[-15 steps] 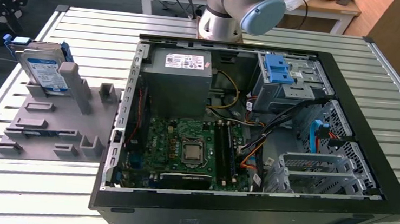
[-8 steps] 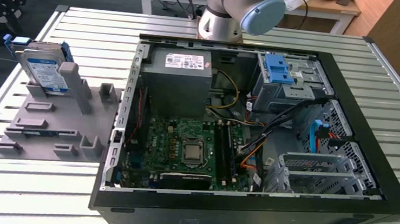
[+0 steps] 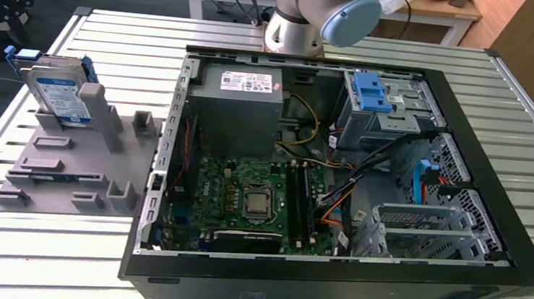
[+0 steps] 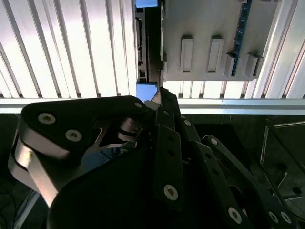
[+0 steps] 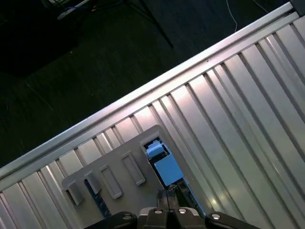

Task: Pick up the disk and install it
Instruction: 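Pick up the disk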

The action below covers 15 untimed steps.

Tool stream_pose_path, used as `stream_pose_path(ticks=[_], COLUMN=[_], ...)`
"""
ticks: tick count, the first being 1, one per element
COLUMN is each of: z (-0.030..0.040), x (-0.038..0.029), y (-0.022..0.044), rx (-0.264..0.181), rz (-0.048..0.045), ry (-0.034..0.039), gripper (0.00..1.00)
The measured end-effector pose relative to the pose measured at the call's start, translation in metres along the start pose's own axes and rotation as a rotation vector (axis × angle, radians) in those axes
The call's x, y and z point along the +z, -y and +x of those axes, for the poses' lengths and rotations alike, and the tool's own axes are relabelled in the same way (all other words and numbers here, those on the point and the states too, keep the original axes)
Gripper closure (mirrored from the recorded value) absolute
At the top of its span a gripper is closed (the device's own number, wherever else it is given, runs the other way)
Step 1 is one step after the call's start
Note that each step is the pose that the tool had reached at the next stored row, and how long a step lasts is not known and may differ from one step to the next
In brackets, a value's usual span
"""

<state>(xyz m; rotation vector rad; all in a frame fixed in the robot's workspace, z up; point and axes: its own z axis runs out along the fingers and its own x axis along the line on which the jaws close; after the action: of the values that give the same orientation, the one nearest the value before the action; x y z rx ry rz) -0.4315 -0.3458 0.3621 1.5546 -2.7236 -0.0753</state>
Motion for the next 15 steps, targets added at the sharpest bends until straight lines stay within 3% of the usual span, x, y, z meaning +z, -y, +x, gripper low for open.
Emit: stream_pose_path(ticks=[5, 7, 15], z=[0.0, 0.0, 0.0], x=[0.0004, 0.0006, 0.0007], y=[0.0, 0.0, 0.0], rx=[-0.091, -0.192, -0.211], rz=[-0.0019, -0.0038, -0.0042], ry=[-0.0041, -0.0085, -0.0092], gripper=[0.89, 0.89, 0.89])
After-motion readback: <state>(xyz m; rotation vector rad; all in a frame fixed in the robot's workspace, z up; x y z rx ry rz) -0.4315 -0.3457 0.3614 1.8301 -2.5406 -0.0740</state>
